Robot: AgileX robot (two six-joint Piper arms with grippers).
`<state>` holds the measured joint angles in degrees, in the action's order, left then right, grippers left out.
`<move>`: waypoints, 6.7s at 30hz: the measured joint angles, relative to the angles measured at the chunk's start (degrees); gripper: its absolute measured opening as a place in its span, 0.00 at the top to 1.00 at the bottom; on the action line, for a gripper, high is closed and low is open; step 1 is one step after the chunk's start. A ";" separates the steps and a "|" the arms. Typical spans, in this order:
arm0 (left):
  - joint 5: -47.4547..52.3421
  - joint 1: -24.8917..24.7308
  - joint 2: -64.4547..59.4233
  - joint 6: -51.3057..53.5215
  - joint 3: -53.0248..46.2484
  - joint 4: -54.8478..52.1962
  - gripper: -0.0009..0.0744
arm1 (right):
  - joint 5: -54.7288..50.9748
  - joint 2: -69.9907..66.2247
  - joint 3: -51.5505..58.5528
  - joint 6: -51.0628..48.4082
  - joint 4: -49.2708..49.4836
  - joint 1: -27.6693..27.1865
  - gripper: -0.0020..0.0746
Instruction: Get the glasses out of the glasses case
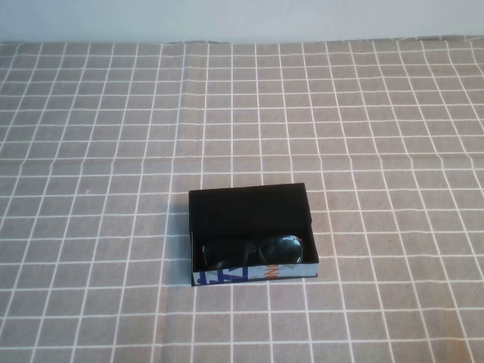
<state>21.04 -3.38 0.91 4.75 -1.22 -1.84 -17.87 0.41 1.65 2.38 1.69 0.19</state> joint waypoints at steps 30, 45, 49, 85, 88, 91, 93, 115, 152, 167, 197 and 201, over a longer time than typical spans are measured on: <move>0.00 0.00 0.00 0.00 0.00 0.00 0.99 | 11.69 0.00 0.00 0.00 33.99 0.00 1.00; 0.00 0.00 0.00 0.00 0.00 0.00 0.99 | -27.71 -38.96 -31.71 -13.84 29.39 0.00 1.00; 0.00 0.00 0.00 0.00 0.00 0.00 0.99 | -31.48 -51.78 -40.58 -20.51 28.68 0.00 1.00; 0.00 0.00 0.00 0.00 0.00 0.00 0.99 | -39.33 -113.85 -90.33 -60.99 12.76 36.74 0.65; 0.00 0.00 0.00 0.00 0.00 0.00 0.99 | -37.91 -114.31 -90.69 -61.14 12.50 36.74 0.65; 0.00 0.00 0.00 0.00 0.00 0.00 0.99 | -36.38 -114.34 -90.78 -61.47 12.41 36.74 0.65; 0.00 0.00 0.00 0.00 0.00 0.00 0.99 | -35.82 -114.34 -90.78 -61.92 12.41 36.74 0.65; 0.00 0.00 0.00 0.00 0.00 0.00 0.99 | -34.05 -116.68 -91.26 -65.56 11.28 36.74 0.65; 0.00 0.00 0.00 0.00 0.00 0.00 0.99 | -51.36 -117.19 -111.14 -47.37 7.18 36.86 0.97; 0.00 0.00 0.00 0.00 0.00 0.00 0.99 | -48.84 -100.25 -93.32 -13.42 4.93 27.45 0.97; 0.00 0.00 0.00 0.00 0.00 0.00 0.99 | -15.52 -85.82 -43.89 7.35 15.48 25.55 0.63; 0.00 0.00 0.00 0.00 0.00 0.00 0.99 | -16.26 -85.11 -43.89 7.44 14.91 25.55 0.58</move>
<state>21.04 -3.38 0.91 4.75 -1.22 -1.84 -34.13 -84.70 -42.24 9.83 16.60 25.73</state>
